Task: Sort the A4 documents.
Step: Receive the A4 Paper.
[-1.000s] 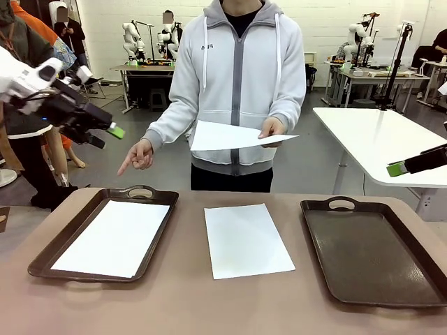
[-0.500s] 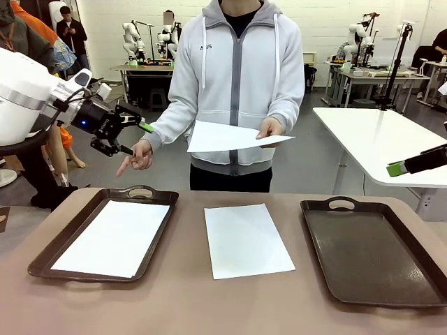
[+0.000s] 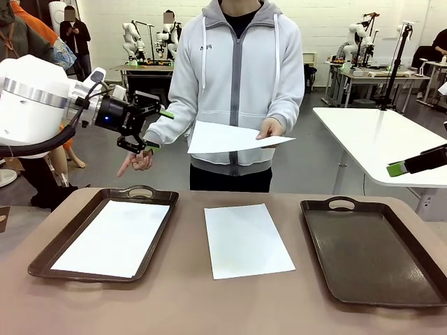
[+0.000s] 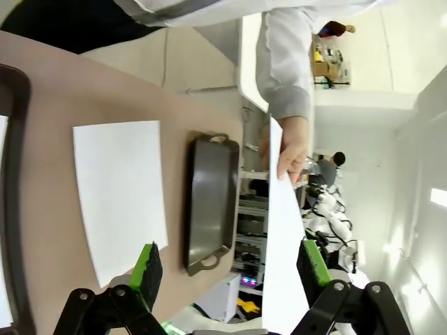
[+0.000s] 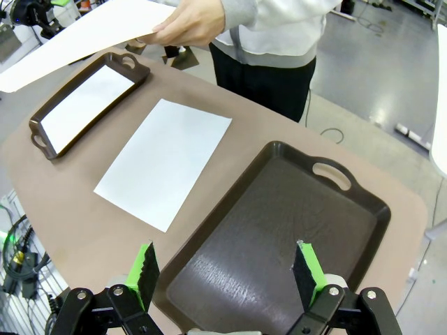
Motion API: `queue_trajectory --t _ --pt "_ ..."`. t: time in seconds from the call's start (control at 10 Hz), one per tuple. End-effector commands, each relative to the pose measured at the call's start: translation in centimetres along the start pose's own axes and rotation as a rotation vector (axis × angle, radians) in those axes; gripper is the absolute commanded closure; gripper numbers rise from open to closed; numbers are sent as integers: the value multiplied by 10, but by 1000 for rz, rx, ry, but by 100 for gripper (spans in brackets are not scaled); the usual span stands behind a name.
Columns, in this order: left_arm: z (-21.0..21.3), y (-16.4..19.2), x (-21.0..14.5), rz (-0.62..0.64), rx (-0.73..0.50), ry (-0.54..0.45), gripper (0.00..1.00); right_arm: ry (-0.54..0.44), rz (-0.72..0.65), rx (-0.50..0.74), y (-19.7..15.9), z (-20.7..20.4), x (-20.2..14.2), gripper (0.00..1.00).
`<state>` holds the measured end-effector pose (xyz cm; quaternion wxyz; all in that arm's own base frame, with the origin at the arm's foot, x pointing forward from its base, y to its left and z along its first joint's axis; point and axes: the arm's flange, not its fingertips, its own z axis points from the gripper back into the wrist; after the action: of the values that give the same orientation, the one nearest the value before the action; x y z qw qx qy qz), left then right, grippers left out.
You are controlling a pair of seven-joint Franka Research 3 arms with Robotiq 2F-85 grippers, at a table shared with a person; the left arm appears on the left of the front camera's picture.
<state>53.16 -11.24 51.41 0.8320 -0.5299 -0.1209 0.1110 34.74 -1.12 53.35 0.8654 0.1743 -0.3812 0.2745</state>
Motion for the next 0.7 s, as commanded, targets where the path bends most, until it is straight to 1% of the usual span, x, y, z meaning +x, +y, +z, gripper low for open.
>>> queue_trajectory --t 0.0,0.4,0.6 --pt "-16 -5 8 51 -66 43 0 -2 -2 8 0 -2 0 0" --pt "-48 -6 4 97 -205 145 0 -2 -2 8 0 -2 0 0" --pt "-58 -9 -2 85 -239 173 0 -2 -2 8 0 -2 0 0"
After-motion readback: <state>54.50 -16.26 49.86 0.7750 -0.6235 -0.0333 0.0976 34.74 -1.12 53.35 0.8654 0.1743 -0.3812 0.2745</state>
